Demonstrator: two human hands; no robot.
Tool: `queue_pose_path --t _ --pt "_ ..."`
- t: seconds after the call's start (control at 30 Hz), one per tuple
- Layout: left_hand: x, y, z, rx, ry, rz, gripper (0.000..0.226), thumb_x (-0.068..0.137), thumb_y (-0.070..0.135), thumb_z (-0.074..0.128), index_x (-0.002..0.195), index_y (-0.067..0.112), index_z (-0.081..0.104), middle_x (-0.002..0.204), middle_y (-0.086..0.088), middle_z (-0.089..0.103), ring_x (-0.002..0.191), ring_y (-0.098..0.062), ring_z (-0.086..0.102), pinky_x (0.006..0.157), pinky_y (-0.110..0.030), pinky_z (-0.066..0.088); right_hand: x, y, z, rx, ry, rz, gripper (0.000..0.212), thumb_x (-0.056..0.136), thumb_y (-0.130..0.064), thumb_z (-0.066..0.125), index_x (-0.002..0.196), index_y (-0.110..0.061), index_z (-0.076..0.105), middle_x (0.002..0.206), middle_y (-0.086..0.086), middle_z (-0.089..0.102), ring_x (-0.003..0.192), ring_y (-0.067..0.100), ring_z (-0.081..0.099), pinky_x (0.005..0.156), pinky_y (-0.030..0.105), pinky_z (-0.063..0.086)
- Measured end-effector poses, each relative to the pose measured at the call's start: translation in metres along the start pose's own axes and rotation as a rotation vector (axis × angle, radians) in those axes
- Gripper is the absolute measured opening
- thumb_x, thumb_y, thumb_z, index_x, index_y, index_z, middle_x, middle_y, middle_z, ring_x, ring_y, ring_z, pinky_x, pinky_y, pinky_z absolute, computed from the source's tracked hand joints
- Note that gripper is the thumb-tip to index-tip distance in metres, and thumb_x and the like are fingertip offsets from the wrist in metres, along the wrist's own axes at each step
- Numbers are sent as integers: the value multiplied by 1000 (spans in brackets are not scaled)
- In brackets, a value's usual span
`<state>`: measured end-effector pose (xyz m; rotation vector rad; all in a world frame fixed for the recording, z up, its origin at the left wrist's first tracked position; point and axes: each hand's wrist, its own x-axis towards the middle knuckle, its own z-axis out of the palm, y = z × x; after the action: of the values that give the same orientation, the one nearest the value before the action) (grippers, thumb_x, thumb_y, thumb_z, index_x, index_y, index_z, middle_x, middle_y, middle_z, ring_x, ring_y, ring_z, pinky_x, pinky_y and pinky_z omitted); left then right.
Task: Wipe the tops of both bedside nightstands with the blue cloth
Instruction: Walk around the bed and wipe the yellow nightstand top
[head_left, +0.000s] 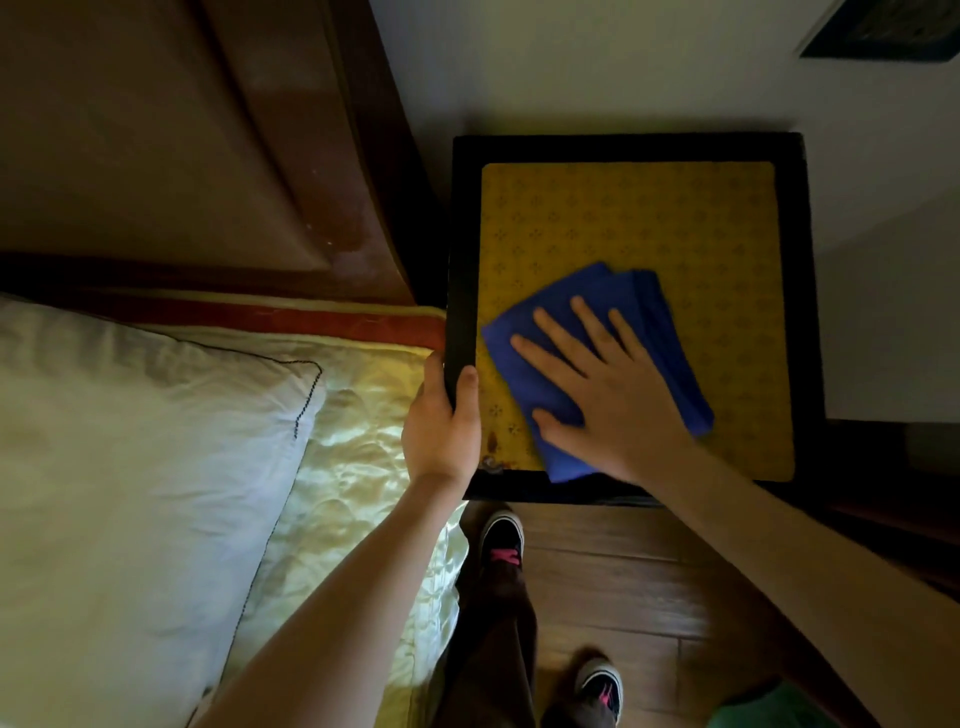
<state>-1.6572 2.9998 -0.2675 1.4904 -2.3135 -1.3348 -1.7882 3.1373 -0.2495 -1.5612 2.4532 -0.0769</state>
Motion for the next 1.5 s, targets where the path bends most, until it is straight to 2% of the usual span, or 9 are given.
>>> queue_pose_path --t 0.1,0.2,0.4,0.53,0.63,0.87,1.07,1.17,1.5 --pt "1 -2 0 8 7 -1 40 93 52 32 122 30 47 86 -6 67 75 -28 63 56 -33 40 -61 -14 12 16 -8 12 68 88 -57 45 151 -35 27 160 -4 22 149 28 16 119 53 14" --pt "3 -3 1 -16 8 -3 39 93 48 29 121 27 47 84 -6 65 73 -27 62 55 -33 39 -64 -21 13 8 -21 49 67 89 -58 42 150 -35 28 159 -3 26 148 29 19 118 53 16" --pt "3 -2 1 -49 32 -12 39 92 43 26 122 30 48 83 -4 65 69 -28 59 55 -36 40 53 -12 -5 -17 11 -3 65 91 -60 35 151 -39 23 161 -5 22 149 28 15 120 50 10" --pt "2 -2 2 -63 14 -22 36 94 41 28 122 31 48 64 4 50 53 -21 49 49 -29 30 140 7 -21 -33 27 12 67 89 -62 31 151 -40 22 161 -6 22 149 27 14 120 49 8" --pt "2 -1 2 -68 5 -14 32 96 40 31 119 28 50 61 6 48 49 -17 47 48 -27 30 164 18 -28 -29 18 28 67 88 -63 28 151 -40 19 162 -6 18 150 27 11 120 49 6" --pt "-2 9 -1 -53 3 -26 28 97 41 35 113 27 52 61 3 55 49 -16 54 45 -29 35 29 30 -9 41 116 202 63 92 -58 34 151 -36 26 160 -4 26 149 27 18 120 50 12" --pt "-4 13 -2 -53 -21 -19 18 100 34 37 110 26 51 55 2 46 36 -9 42 36 -23 29 -108 36 12 58 84 398 67 89 -59 43 150 -35 29 159 -4 25 149 27 15 119 54 16" --pt "-4 14 -3 -54 -37 4 14 100 33 38 107 27 49 54 1 45 35 -9 40 34 -22 28 -82 54 7 60 105 447 69 88 -62 43 150 -36 28 159 -3 27 148 29 18 119 53 15" --pt "-4 11 -2 -41 -33 -20 15 100 35 39 111 29 48 54 1 45 37 -10 41 37 -27 30 47 143 -32 92 132 603 69 91 -67 24 153 -39 11 163 -2 12 150 31 5 120 52 4"
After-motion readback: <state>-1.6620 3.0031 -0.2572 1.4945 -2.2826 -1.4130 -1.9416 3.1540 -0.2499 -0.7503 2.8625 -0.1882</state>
